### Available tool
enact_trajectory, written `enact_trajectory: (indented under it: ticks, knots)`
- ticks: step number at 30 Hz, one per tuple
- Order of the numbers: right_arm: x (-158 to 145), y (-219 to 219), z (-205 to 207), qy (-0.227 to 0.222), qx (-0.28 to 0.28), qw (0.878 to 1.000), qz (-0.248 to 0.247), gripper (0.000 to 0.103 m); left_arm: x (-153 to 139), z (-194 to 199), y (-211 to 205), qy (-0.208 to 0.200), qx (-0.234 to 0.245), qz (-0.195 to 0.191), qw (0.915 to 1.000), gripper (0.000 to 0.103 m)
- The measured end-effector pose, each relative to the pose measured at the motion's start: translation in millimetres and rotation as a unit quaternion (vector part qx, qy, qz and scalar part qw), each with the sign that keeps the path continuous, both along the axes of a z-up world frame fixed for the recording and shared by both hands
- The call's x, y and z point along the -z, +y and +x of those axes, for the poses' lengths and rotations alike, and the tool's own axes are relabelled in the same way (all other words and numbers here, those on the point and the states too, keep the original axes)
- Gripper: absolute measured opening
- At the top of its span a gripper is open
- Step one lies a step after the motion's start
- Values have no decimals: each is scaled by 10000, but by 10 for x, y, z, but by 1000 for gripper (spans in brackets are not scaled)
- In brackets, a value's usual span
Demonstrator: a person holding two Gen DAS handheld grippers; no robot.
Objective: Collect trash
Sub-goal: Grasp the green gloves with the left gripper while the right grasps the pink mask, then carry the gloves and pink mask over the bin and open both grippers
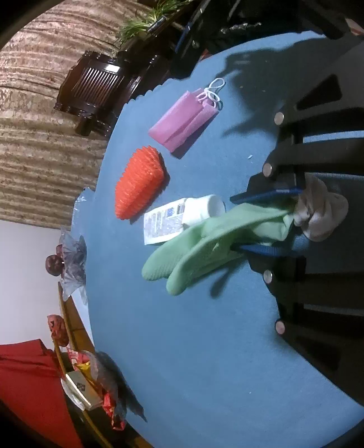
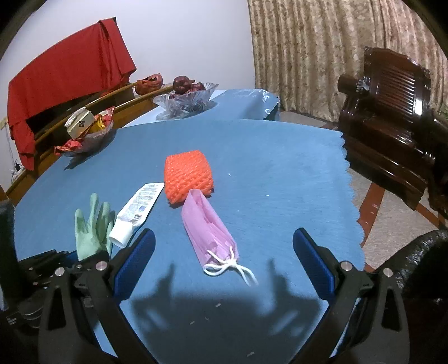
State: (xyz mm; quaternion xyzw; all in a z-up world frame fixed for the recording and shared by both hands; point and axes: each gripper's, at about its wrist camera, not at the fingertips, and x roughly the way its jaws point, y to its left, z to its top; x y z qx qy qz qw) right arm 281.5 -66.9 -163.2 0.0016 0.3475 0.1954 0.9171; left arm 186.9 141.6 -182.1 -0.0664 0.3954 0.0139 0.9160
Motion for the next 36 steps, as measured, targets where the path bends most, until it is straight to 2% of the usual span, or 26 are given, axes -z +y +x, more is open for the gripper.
enact_trajectory:
  ticks: [3,5,13,21,22,23,26,30,36]
  knots:
    - [45,35,54,61,-29,10000,-6,94,-78,-5,12,-100,-24,-19,9999,22]
    - [90,57,90,135,-59,9999,-56,85,-156,-12,21,-209,-43,-19,9998,22]
    - [238,173,223,400,-193,9989,-120,75,-366,75,-53,-488,32,17,9988,21]
    - [363,224,320,733,-309,9968,-125,52,-382,123,-86,-496,53,39,9987,21]
    - [373,230,324,763,-332,9964,-132,43,-383,120,-87,-497,49,44,9987,21]
    - [390,247,332,823,-376,9958,-156,28,-387,134,-97,-491,44,51,9988,21]
    - [389,274,321,850,-575,9947,-89,7,-403,160,-131,-493,50,59,9988,21]
    - [306,242,240,783,-595,9951,-38,5,-455,160,-165,-556,52,82,9984,21]
    - [14,42,30,477,-481,9977,89,5,-599,90,-308,-713,172,128,9972,21]
